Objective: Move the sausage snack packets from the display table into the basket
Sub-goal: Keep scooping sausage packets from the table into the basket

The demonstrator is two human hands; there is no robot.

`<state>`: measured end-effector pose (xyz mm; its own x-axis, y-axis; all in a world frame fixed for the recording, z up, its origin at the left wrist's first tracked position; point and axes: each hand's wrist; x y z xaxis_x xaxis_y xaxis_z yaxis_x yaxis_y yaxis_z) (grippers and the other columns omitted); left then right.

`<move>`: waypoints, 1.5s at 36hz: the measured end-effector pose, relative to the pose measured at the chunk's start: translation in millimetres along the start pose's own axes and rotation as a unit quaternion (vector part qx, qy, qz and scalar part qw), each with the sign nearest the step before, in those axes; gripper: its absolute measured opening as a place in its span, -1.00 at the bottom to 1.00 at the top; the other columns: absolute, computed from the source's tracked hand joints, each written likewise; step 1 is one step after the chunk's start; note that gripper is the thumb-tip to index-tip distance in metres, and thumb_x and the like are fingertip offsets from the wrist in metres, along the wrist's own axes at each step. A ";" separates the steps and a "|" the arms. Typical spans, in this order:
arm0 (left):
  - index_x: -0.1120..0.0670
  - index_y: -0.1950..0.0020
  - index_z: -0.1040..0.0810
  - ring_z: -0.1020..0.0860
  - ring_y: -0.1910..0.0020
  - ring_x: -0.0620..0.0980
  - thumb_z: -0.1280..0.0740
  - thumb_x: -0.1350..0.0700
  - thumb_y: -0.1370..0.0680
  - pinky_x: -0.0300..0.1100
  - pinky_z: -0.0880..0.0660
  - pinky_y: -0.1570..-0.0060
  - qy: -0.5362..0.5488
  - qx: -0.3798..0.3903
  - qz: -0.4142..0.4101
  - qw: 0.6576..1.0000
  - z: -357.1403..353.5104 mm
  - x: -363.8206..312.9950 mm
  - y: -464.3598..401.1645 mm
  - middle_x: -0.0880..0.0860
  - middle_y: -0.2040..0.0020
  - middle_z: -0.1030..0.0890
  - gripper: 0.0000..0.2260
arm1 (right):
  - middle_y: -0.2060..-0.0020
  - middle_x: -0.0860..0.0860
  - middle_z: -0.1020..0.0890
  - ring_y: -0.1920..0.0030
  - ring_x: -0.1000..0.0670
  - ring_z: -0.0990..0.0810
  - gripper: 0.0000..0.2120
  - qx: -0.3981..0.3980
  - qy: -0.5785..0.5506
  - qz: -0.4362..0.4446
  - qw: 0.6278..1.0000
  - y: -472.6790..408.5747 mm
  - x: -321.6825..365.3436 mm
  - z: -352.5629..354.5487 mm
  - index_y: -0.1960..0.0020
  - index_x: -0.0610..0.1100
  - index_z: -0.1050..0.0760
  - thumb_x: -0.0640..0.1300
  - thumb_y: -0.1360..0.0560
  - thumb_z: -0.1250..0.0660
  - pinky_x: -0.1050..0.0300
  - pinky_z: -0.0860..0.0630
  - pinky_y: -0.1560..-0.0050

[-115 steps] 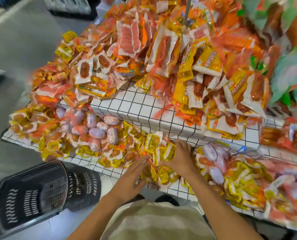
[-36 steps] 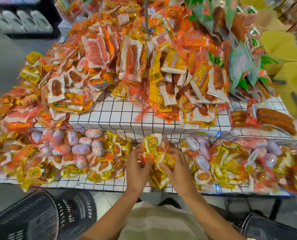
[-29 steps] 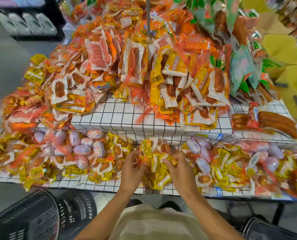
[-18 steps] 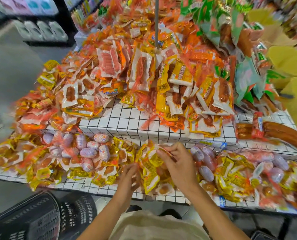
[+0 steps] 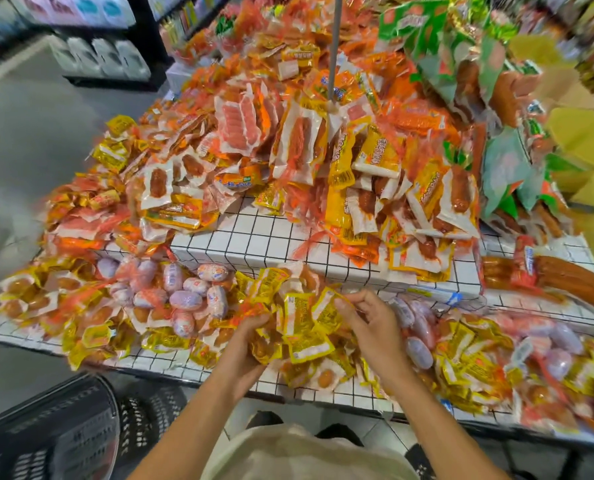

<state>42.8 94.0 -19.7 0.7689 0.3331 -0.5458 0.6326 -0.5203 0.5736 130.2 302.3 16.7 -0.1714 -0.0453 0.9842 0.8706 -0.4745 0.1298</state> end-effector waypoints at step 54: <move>0.03 0.04 -0.66 -0.48 0.18 0.08 -0.34 0.19 -0.40 0.02 -0.59 0.05 -0.007 -0.023 0.050 0.998 111.9 -84.5 15.0 0.08 0.17 -0.50 -0.81 | -0.07 -0.12 -0.71 -0.09 -0.08 -0.68 -0.59 -0.349 -0.134 -0.329 0.867 5.6 -94.5 -92.1 -0.19 -0.27 -0.59 -0.11 -0.43 -0.59 0.15 -0.55 -0.01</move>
<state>-23.1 -30.0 -33.3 0.8278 0.2703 -0.4916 0.5559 -0.5133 0.6538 108.9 223.0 -86.6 -0.3297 0.5985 0.7301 0.1182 -0.7411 0.6609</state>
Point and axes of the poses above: each hand's wrist, its own y-axis away from the middle knuckle, its own z-axis out of the back of the hand, x = y × z
